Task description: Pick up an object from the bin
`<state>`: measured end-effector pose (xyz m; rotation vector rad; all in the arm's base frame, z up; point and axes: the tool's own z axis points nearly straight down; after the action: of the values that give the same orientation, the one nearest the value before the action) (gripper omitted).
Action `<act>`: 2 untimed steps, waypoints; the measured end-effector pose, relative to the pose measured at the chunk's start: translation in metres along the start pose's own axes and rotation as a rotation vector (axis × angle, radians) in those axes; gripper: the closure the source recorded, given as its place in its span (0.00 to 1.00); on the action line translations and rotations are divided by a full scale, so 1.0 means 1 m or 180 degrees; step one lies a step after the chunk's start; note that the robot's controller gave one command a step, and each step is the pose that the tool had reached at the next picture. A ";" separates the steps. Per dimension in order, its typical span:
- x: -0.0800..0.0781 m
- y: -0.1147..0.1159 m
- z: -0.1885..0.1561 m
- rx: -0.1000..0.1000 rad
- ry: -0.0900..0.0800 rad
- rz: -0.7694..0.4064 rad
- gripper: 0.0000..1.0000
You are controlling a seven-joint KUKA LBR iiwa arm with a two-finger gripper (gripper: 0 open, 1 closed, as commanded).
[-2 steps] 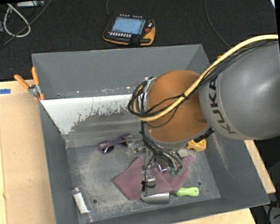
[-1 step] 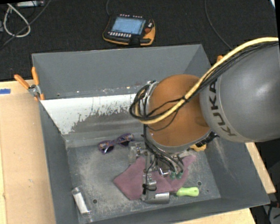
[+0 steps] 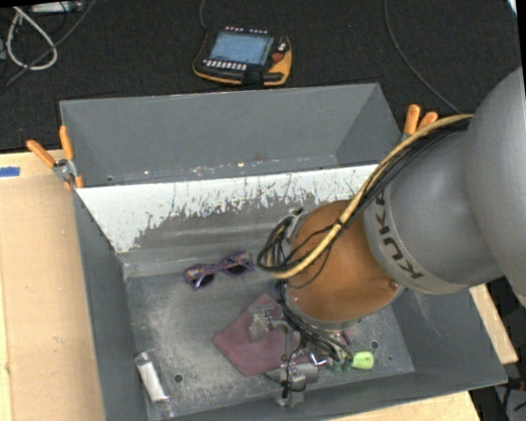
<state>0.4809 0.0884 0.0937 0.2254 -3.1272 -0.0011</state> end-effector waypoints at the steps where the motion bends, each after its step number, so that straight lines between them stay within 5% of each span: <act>1: -0.012 -0.033 -0.072 -0.0007 -0.0037 0.0468 1.00; 2: -0.012 -0.033 -0.072 -0.0007 -0.0037 0.0470 1.00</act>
Offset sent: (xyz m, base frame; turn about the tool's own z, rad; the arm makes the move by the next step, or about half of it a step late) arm 0.0000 0.0000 0.0000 0.0000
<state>0.4977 0.0577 0.1653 -0.0058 -3.1467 -0.0054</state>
